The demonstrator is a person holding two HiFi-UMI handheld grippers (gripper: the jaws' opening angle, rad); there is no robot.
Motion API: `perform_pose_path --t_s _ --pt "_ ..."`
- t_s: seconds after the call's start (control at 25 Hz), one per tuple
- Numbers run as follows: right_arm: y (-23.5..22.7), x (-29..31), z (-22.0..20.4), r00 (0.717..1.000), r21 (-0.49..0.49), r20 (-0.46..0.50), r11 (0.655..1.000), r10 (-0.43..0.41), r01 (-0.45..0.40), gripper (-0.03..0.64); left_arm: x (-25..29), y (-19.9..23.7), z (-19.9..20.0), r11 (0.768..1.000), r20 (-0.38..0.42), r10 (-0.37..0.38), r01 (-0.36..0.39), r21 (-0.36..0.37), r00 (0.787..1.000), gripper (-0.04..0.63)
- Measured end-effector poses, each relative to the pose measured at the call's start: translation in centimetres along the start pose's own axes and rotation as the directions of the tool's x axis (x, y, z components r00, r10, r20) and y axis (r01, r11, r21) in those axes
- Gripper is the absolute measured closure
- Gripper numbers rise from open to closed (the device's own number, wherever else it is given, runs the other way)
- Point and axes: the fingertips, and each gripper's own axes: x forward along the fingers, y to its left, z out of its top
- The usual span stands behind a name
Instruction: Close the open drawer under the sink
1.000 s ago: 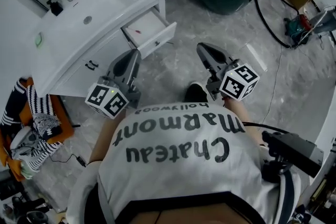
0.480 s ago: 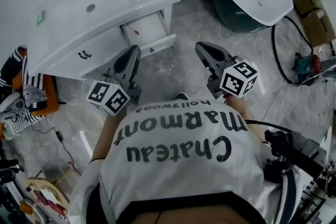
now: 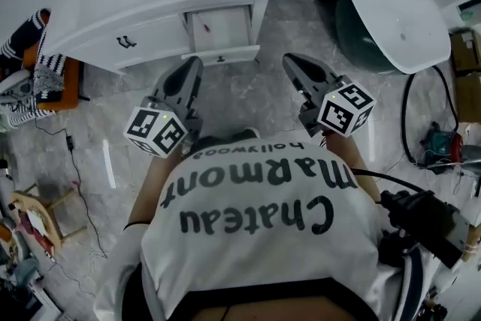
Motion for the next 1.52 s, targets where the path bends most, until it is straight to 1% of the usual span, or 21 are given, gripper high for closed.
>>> perform_pose_path --t_s 0.16,0.24,0.28,0.44,0.52,0.6,0.68,0.8,0.92,1.04,1.2,1.32,1.36,1.44,1.52 --pt "-1.4 1.4 -1.7 0.999 0.028 -0.015 0.999 0.041 -0.040 0.604 0.3 1.2 -2.2 0.998 -0.022 0.066 -0.066 -0.004 0.998 0.586" --pt "-1.6 1.9 -2.3 0.998 0.057 -0.012 0.996 0.069 -0.069 0.604 0.5 1.3 -3.3 0.996 -0.025 0.083 -0.083 0.011 0.996 0.586" --pt "-1.6 2.2 -2.6 0.997 0.069 -0.015 0.994 0.082 -0.080 0.604 0.7 1.4 -4.0 0.995 -0.039 0.095 -0.094 0.028 0.995 0.586" --pt "-1.8 3.8 -5.1 0.992 0.119 -0.068 0.988 0.110 -0.101 0.604 2.3 2.6 -8.3 0.985 -0.157 0.150 -0.134 0.106 0.976 0.586" --pt "-1.7 4.9 -6.6 0.987 0.140 -0.104 0.984 0.122 -0.107 0.604 3.1 3.6 -10.1 0.985 -0.186 0.161 -0.145 0.098 0.969 0.586" --pt "-1.8 5.8 -7.9 0.983 0.152 -0.132 0.982 0.131 -0.110 0.604 3.8 4.7 -11.8 0.988 -0.202 0.149 -0.138 0.069 0.968 0.586" --pt "-2.4 6.7 -9.3 0.980 0.159 -0.153 0.982 0.131 -0.106 0.604 4.7 5.8 -13.4 0.990 -0.215 0.137 -0.125 0.065 0.967 0.586" --pt "-4.1 7.9 -12.0 0.978 0.187 -0.174 0.979 0.113 -0.080 0.604 6.1 8.3 -16.3 0.990 -0.242 0.141 -0.130 0.061 0.960 0.586" --pt "-5.9 8.9 -15.3 0.977 0.254 -0.192 0.966 0.093 -0.043 0.604 7.0 10.8 -19.3 0.988 -0.271 0.157 -0.152 0.040 0.950 0.586" --pt "-7.0 9.7 -18.5 0.975 0.318 -0.208 0.948 0.075 -0.005 0.604 7.6 12.5 -22.3 0.988 -0.315 0.156 -0.150 0.044 0.936 0.586" --pt "-8.1 10.9 -20.9 0.977 0.368 -0.203 0.930 0.069 0.011 0.604 8.9 14.9 -26.7 0.985 -0.392 0.171 -0.148 0.089 0.904 0.586" --pt "-9.2 11.5 -22.5 0.978 0.388 -0.196 0.921 0.066 0.016 0.604 10.3 16.7 -29.4 0.984 -0.411 0.179 -0.153 0.095 0.894 0.586" --pt "-9.5 11.4 -23.2 0.978 0.398 -0.199 0.917 0.063 0.022 0.604 10.7 16.9 -30.2 0.984 -0.422 0.173 -0.140 0.107 0.890 0.584" --pt "-9.8 11.0 -24.8 0.975 0.422 -0.215 0.906 0.057 0.040 0.604 11.2 17.2 -31.9 0.983 -0.457 0.163 -0.105 0.150 0.875 0.584" --pt "-10.2 10.5 -26.1 0.972 0.439 -0.231 0.897 0.051 0.057 0.604 11.7 17.6 -33.0 0.977 -0.479 0.177 -0.095 0.191 0.860 0.581"
